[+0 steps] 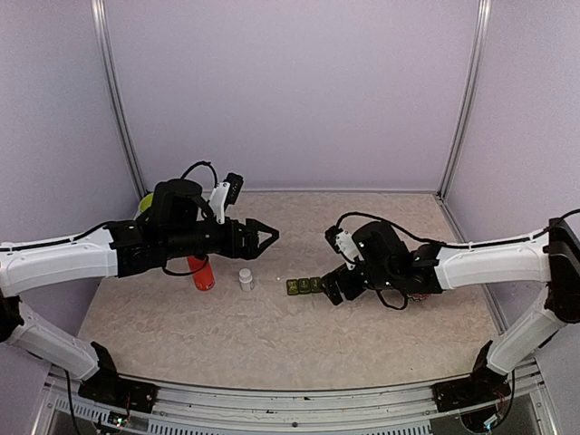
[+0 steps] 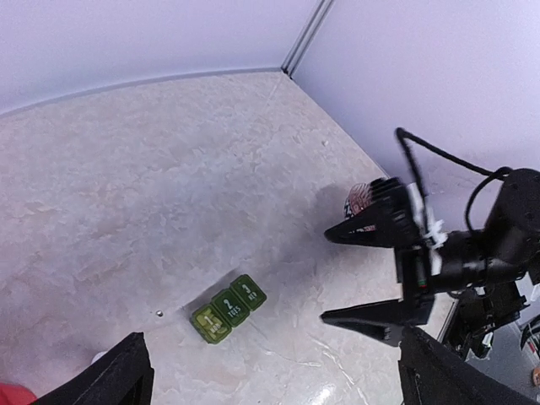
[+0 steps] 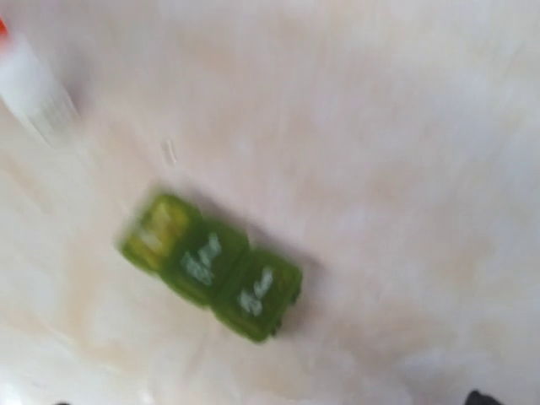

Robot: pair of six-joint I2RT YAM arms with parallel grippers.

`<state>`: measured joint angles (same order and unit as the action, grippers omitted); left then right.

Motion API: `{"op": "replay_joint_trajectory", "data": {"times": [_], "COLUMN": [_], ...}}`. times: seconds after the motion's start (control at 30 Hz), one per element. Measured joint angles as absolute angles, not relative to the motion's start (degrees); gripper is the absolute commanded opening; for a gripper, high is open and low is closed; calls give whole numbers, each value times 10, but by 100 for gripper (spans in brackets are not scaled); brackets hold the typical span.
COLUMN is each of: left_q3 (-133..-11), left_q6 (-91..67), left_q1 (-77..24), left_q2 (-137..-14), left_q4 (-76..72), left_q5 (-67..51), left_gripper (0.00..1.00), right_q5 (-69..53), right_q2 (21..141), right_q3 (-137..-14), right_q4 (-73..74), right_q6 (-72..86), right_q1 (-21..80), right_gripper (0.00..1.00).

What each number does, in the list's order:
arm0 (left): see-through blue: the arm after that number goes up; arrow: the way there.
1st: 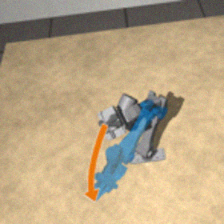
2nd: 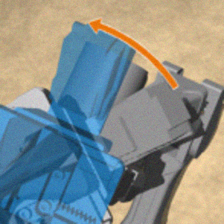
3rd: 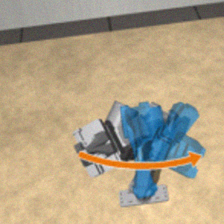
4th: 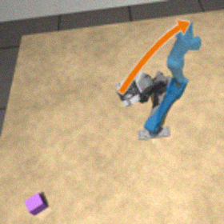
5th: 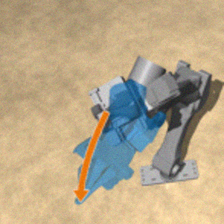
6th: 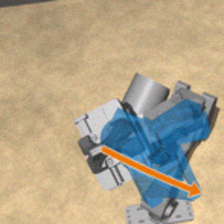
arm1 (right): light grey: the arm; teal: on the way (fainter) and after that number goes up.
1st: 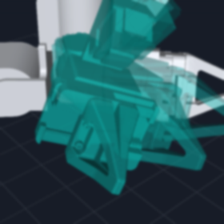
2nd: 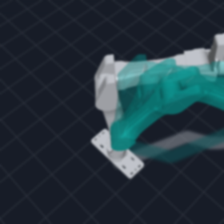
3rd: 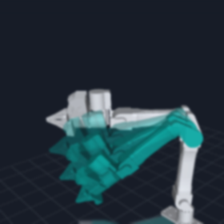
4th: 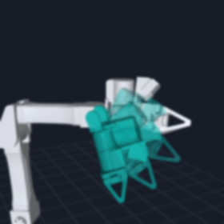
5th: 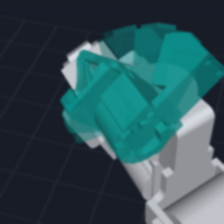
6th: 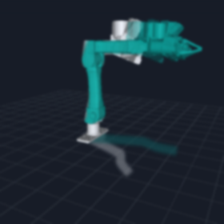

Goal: Sort the pills into containers
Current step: Reset both arms

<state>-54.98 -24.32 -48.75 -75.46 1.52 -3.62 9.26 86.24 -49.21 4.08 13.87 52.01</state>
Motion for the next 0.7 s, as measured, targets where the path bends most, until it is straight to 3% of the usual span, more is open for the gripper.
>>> {"op": "replay_joint_trajectory", "data": {"times": [0.37,0.57,0.7], "left_q3": [-497,-473,-457], "left_q6": [-239,-237,-237], "left_q1": [-490,-473,-411], "left_q2": [-571,-534,-531], "left_q4": [101,126,134], "left_q5": [110,183,187], "left_gripper": [99,99,99], "right_q5": [156,191,146], "right_q2": [567,520,512], "right_q3": [-412,-383,-351], "right_q4": [50,65,67], "right_q6": [133,124,116], "right_q1": [520,501,407], "right_gripper": [100,100,100]}}
